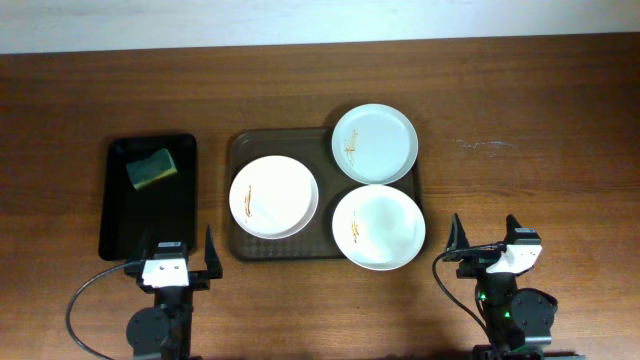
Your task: Clean dirty plates on tray and stack at the side
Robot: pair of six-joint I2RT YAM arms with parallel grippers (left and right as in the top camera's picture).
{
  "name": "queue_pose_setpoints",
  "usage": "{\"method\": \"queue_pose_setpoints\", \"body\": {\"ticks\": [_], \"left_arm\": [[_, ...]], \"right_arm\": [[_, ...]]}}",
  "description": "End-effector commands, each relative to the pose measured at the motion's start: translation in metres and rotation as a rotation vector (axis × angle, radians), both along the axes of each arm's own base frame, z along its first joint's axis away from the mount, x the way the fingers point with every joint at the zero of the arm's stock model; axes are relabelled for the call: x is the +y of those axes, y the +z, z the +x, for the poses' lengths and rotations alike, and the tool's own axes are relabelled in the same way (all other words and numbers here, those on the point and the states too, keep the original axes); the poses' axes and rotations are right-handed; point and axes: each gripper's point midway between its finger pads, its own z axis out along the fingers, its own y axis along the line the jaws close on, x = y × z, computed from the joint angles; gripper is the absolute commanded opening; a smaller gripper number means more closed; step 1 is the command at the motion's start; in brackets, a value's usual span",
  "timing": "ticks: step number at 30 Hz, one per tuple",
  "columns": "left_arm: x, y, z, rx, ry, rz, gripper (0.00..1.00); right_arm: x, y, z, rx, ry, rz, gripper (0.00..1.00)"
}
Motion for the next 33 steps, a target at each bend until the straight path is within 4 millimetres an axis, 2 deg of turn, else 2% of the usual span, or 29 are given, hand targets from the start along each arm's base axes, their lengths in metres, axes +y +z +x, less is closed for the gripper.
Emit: {"method": "queue_pose_setpoints", "body": {"ticks": [1, 27, 29, 33], "left_arm": [[-0.002, -0.001, 0.000, -0.002, -0.017, 0.016, 0.99], [-0.002, -0.001, 0.000, -0.002, -0.013, 0.016, 0.99], [-0.002, -0.001, 0.000, -0.002, -0.013, 0.016, 0.99], [-0.002, -0.001, 0.000, -0.003, -0.013, 0.016, 0.99]], "right_arm": [[0.002, -0.002, 0.000, 0.001, 0.013, 0.001, 0.98], [0.002, -0.002, 0.000, 0.001, 0.013, 0.001, 0.98], [-0.004, -0.002, 0.000, 0.001, -0.023, -0.006, 0.98], [-0.004, 0.024, 0.000, -0.102, -0.024, -0.004, 0.98]]}}
